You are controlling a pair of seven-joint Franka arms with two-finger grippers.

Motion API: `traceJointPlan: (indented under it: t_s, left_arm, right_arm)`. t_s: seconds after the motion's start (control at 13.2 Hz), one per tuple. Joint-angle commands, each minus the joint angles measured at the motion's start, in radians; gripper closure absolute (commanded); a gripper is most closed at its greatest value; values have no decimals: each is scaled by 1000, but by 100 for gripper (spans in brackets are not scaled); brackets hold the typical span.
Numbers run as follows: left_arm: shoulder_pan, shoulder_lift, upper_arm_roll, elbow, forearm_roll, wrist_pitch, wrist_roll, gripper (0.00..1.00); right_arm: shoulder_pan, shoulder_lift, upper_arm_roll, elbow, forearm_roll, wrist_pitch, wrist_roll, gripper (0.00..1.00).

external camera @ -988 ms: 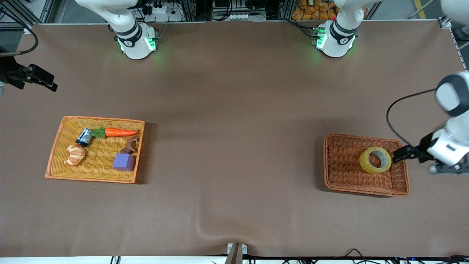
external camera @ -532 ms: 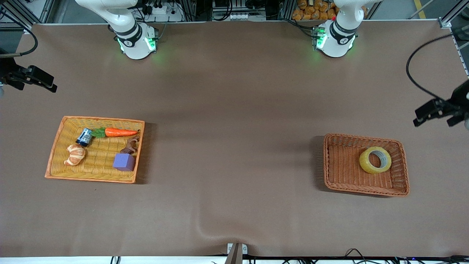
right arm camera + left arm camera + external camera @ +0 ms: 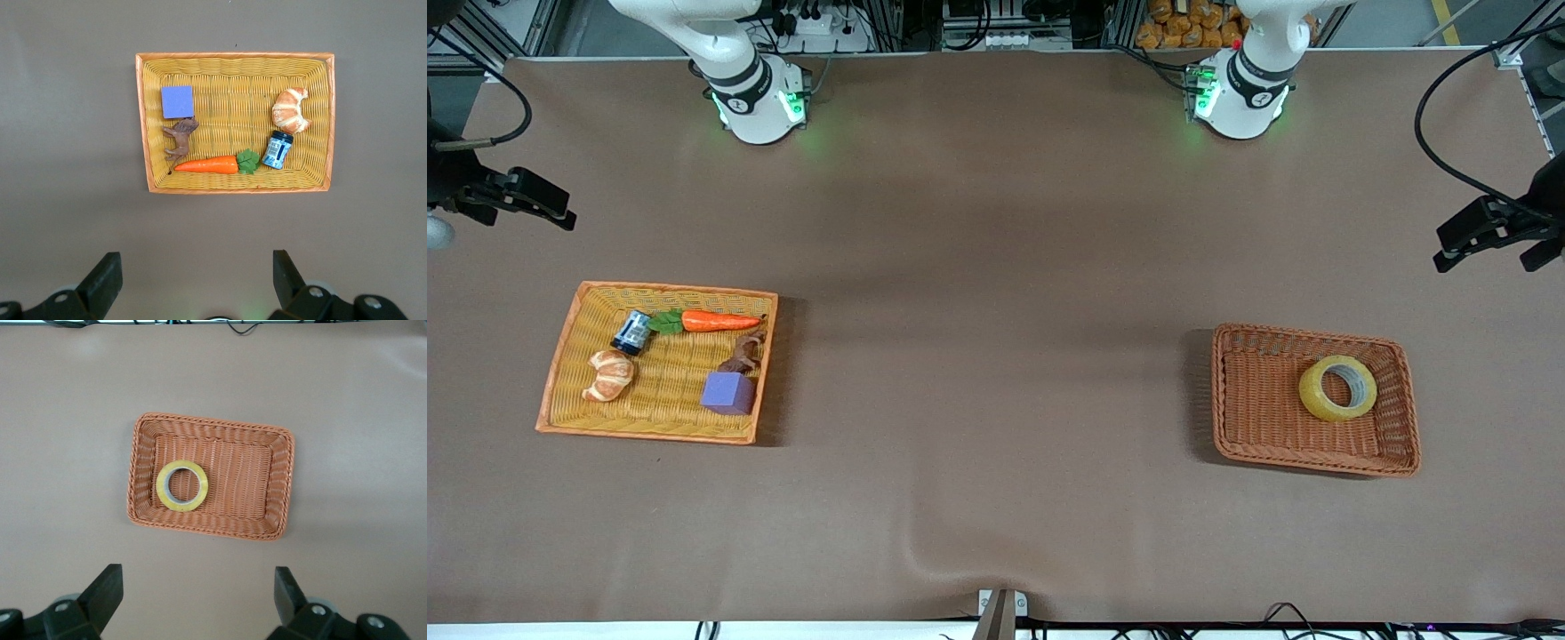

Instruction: Transfer tape with both arms

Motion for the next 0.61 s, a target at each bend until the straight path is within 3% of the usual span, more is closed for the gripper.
traceJointPlan:
  t_s: [0.0, 0.15, 0.53]
  left_arm:
    - [-121, -19, 108, -2, 20, -26, -21, 0]
    - [-164, -19, 148, -1, 9, -73, -32, 0]
    - [-198, -33, 172, 1, 8, -76, -37, 0]
  right_arm:
    - [4, 21, 3, 27, -4, -5, 7, 0]
    - [10, 21, 3, 27, -4, -1, 7, 0]
    - [10, 22, 3, 27, -4, -1, 7, 0]
